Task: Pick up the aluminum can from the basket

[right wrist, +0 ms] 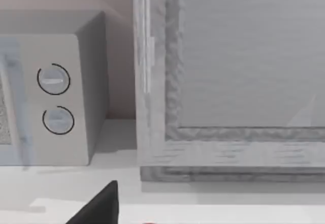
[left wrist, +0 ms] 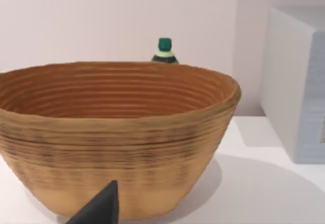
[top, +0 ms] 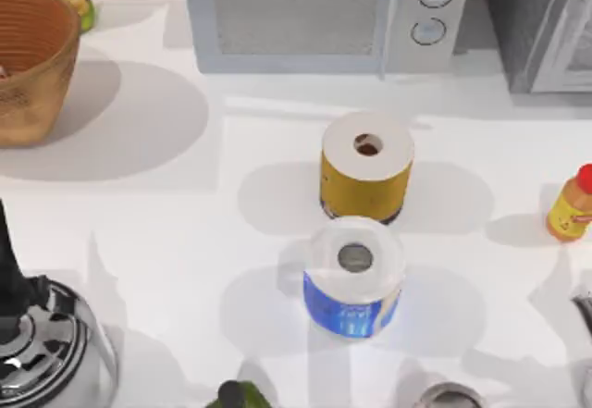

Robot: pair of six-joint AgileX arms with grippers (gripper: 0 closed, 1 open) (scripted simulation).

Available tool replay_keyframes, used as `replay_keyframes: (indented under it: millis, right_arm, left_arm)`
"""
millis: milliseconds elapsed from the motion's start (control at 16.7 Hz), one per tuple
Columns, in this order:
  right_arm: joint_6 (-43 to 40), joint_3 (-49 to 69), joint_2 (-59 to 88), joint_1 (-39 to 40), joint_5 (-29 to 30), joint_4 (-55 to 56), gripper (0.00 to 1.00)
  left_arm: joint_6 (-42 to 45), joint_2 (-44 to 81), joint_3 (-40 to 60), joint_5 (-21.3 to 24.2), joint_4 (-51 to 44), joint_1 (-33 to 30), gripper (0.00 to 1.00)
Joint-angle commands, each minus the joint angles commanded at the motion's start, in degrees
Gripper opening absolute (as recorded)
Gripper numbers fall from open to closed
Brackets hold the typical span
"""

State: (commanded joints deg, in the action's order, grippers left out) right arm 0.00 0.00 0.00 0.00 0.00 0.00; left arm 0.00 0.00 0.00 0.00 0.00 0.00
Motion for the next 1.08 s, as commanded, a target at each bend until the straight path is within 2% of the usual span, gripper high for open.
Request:
replay_keyframes:
  millis: [240,480,720,1080]
  right_arm:
    - [0.00,0.00,0.00,0.00,0.00,0.00,1.00]
    - [0.00,0.00,0.00,0.00,0.00,0.00,1.00]
    - [0.00,0.00,0.00,0.00,0.00,0.00,1.00]
    - [0.00,0.00,0.00,0.00,0.00,0.00,1.00]
  left_arm:
    - [0.22,1.36,2.00,-0.01,-0.81,0.09,1.00]
    - [1.58,10.79,11.21,0.07,-5.75,1.11,1.00]
    - [3.69,27.18,26.68,0.46,-14.24,2.68,1.00]
    - [7.05,59.79,56.75,2.00,-30.88,5.16,1.00]
